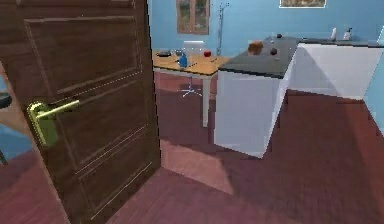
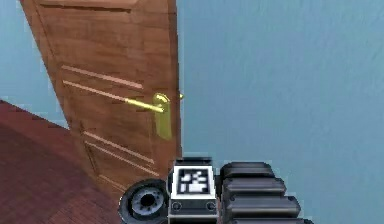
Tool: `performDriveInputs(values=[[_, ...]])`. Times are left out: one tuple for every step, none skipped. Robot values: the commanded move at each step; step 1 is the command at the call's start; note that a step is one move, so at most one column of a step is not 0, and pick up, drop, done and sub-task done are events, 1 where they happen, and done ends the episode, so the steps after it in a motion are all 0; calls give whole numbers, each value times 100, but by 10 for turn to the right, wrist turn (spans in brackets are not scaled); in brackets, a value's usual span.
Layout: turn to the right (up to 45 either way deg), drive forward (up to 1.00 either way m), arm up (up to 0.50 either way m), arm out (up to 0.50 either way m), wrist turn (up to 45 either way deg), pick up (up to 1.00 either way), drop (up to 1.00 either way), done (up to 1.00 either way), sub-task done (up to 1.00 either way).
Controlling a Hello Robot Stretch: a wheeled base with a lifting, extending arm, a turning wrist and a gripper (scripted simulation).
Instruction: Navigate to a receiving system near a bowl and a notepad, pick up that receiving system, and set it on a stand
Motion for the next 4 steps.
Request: performDriveInputs(values=[[210, 0, 0, 0, 0, 0, 0, 0, 0], [0, 5, 0, 0, 0, 0, 0, 0, 0], [-150, 0, 0, 0, 0, 0, 0, 0, 0], [0, 100, 0, 0, 0, 0, 0, 0, 0]])
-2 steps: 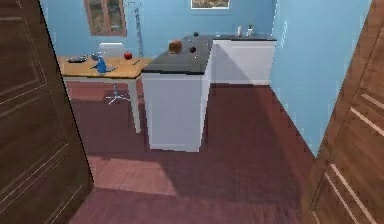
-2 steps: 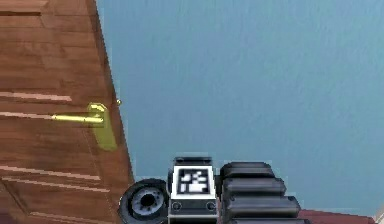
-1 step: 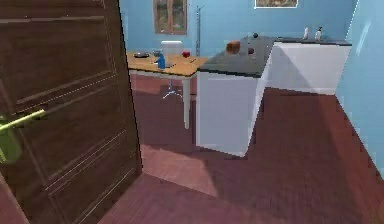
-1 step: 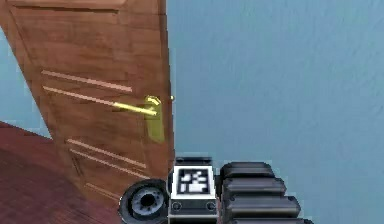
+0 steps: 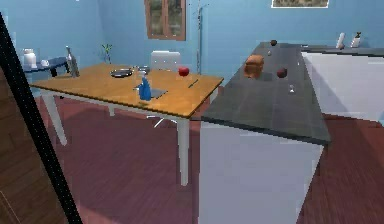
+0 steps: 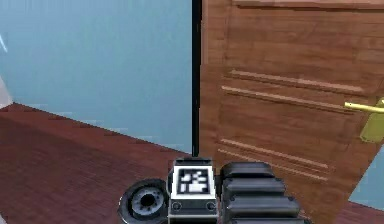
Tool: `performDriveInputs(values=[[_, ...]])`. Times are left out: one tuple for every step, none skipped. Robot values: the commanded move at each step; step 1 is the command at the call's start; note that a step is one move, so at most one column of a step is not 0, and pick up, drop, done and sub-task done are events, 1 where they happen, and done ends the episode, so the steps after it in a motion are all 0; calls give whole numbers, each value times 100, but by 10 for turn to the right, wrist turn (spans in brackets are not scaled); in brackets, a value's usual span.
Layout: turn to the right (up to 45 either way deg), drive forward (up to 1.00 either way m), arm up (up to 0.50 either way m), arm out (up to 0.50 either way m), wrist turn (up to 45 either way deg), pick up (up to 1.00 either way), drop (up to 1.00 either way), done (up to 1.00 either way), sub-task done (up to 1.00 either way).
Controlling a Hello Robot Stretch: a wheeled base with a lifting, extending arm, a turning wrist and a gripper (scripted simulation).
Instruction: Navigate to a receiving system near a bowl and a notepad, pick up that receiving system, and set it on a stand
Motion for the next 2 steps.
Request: performDriveInputs(values=[[0, 45, 0, 0, 0, 0, 0, 0, 0], [-210, 0, 0, 0, 0, 0, 0, 0, 0]])
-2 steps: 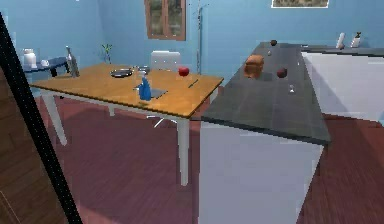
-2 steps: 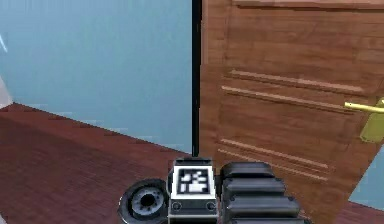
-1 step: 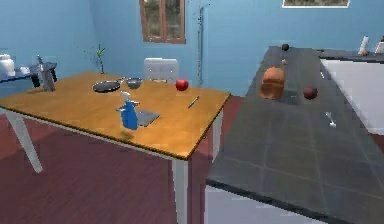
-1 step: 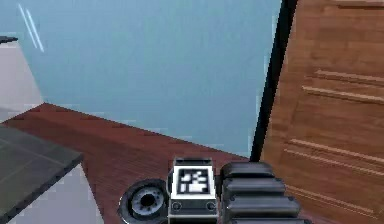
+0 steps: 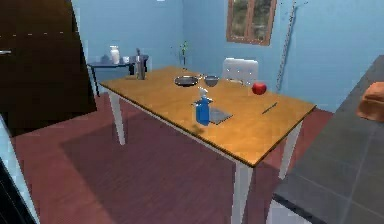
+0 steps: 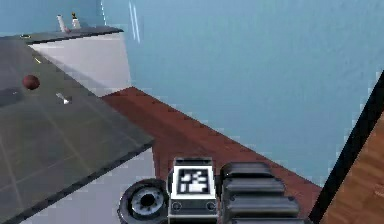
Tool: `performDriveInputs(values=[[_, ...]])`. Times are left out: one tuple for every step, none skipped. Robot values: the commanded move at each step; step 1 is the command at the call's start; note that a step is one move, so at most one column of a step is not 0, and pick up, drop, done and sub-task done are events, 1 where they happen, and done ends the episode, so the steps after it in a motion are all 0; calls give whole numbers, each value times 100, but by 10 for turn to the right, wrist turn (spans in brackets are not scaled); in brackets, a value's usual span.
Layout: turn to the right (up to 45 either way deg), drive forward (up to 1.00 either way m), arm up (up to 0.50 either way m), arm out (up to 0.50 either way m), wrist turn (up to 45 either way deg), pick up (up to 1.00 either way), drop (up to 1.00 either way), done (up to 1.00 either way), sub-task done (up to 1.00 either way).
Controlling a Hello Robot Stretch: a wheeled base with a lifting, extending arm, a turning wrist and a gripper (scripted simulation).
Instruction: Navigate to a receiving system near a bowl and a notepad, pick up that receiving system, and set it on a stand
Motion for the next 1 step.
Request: performDriveInputs(values=[[0, 40, 0, 0, 0, 0, 0, 0, 0]])
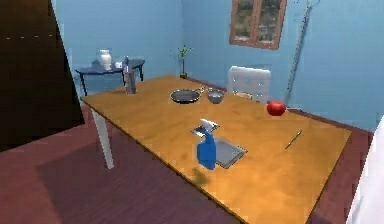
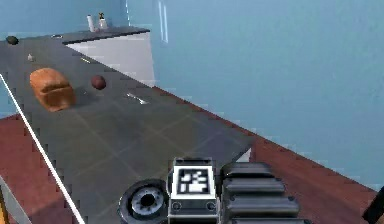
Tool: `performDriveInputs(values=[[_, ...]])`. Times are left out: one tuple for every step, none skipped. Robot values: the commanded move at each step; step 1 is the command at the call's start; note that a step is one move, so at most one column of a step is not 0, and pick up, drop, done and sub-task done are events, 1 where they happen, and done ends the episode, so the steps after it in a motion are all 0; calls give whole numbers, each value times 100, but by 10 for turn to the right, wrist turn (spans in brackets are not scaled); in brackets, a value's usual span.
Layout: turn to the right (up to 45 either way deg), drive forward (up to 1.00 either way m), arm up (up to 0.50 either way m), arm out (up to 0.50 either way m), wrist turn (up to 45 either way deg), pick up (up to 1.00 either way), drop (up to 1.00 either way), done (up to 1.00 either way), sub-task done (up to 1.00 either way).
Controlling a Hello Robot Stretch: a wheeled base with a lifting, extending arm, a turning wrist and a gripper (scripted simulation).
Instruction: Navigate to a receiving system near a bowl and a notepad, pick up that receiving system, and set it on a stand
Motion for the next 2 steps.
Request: performDriveInputs(values=[[-360, 0, 0, 0, 0, 0, 0, 0, 0], [0, 15, 0, 0, 0, 0, 0, 0, 0]])
